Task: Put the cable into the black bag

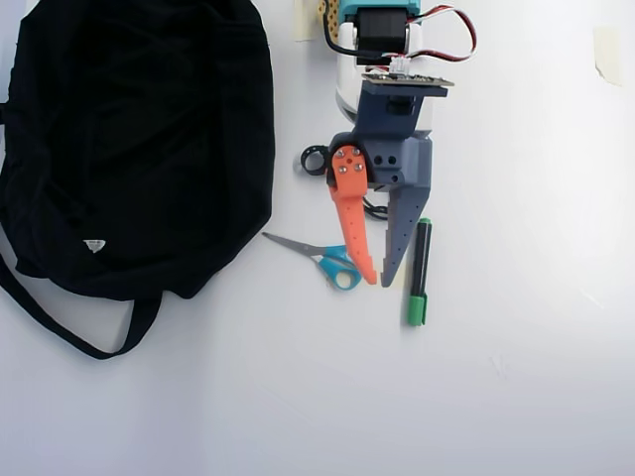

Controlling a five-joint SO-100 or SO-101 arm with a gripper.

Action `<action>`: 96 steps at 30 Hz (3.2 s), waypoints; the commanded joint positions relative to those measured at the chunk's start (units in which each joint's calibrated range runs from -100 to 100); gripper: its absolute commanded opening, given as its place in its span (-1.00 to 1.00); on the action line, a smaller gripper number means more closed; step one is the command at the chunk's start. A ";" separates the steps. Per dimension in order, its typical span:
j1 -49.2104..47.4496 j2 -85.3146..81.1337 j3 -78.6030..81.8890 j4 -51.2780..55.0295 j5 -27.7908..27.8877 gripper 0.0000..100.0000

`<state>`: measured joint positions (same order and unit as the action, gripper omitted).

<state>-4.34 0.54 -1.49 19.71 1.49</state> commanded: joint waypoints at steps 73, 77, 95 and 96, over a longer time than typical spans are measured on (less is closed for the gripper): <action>-7.41 -14.65 10.93 64.70 9.78 -0.94; -6.36 -14.65 13.89 60.83 10.94 -0.94; -5.01 -5.60 13.62 54.28 12.51 -0.38; -4.79 -5.35 13.80 53.85 12.77 -0.36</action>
<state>-10.29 -4.94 13.36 75.10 13.60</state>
